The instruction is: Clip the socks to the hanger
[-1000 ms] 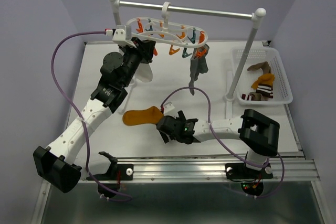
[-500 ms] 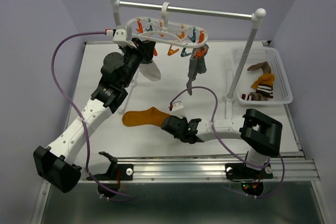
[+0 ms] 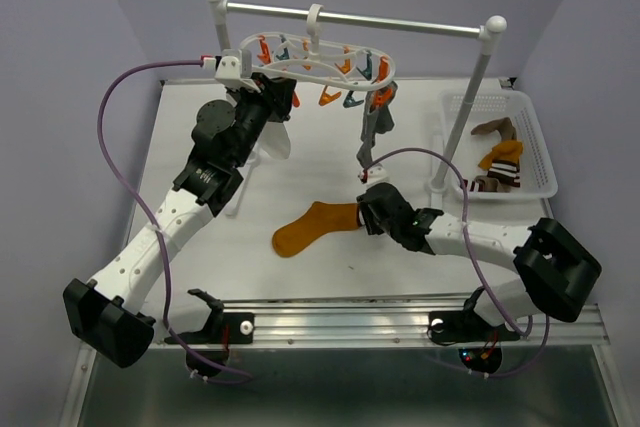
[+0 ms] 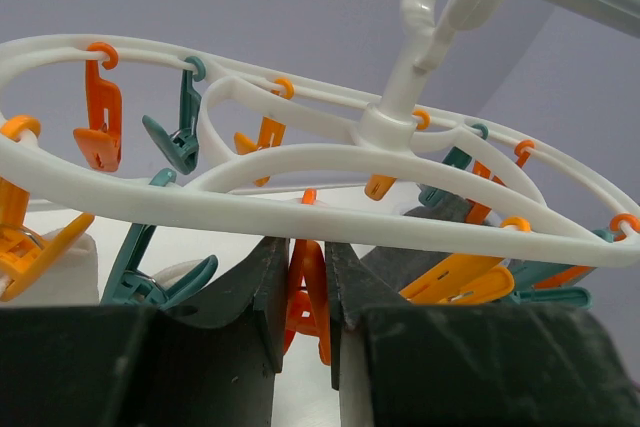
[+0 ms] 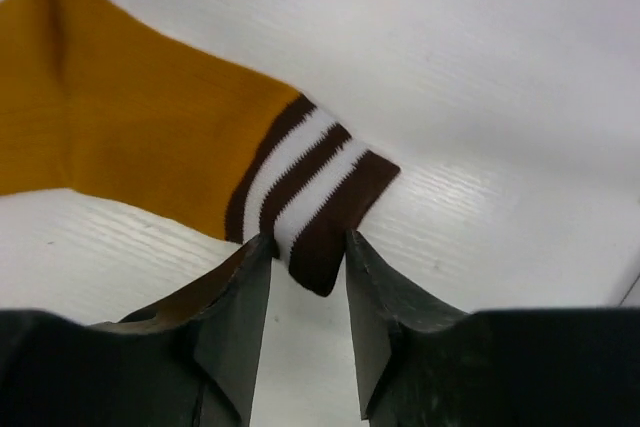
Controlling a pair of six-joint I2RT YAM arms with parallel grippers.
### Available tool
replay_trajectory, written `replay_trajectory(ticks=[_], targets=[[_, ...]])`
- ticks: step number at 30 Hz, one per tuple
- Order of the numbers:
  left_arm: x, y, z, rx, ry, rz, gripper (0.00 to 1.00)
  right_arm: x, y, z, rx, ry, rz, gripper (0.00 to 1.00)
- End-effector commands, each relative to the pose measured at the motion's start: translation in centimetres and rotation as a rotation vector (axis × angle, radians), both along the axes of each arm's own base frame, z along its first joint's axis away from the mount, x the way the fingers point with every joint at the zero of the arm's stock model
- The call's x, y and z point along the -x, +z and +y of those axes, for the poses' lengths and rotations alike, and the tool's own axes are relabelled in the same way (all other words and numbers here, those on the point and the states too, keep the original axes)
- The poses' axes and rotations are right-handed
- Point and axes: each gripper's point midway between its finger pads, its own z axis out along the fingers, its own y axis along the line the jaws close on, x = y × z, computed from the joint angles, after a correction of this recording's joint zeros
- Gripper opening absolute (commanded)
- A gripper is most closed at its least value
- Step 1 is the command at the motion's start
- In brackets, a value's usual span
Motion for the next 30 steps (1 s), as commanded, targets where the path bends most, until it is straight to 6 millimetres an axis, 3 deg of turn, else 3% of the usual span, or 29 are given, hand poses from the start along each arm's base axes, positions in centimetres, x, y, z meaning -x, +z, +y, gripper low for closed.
replay_trajectory(ticks=[1, 2, 5, 9, 14, 19, 30], targets=[[1.7, 3.5, 0.8, 0.041, -0.002, -0.109, 0.0, -1.1, 4.0, 2.6, -0.07, 0.098, -0.1, 0.6], [1.7, 3.5, 0.8, 0.04, -0.002, -0.109, 0.0, -0.9, 4.0, 2.0, -0.066, 0.066, -0.086, 0.74], [1.7, 3.6, 0.9, 0.04, 0.003, -0.111, 0.0, -0.6, 4.3, 1.0, -0.137, -0.086, -0.057, 0.79], [2.0, 3.9, 1.3, 0.056, 0.012, -0.113, 0.0, -0.1, 5.5, 0.2, -0.394, -0.4, 0.003, 0.84], [2.2, 4.3, 1.4, 0.062, 0.01, -0.119, 0.0, 0.5, 4.8, 1.4, -0.61, -0.544, 0.092, 0.84], [2.4, 4.6, 1.5, 0.069, 0.012, -0.121, 0.0, 0.8, 2.7, 1.3, -0.632, -0.618, 0.138, 0.79], [2.0, 4.1, 1.2, 0.078, 0.008, -0.09, 0.0, 2.1, -2.1, -1.8, -0.596, -0.805, 0.225, 0.78]])
